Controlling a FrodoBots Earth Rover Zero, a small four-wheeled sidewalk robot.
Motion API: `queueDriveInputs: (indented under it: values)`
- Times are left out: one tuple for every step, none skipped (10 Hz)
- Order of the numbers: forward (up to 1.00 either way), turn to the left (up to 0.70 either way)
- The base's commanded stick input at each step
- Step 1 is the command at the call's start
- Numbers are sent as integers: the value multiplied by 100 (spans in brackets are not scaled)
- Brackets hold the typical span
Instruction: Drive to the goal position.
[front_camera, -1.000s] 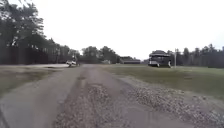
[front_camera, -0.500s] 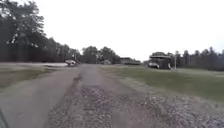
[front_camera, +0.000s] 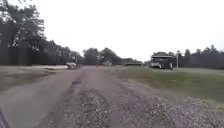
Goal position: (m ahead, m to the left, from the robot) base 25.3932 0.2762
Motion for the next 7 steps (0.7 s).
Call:
queueDriveInputs:
  values:
    - [70,0]
    - [70,0]
    - [70,0]
    - [70,0]
    - [70,0]
    - [70,0]
    - [70,0]
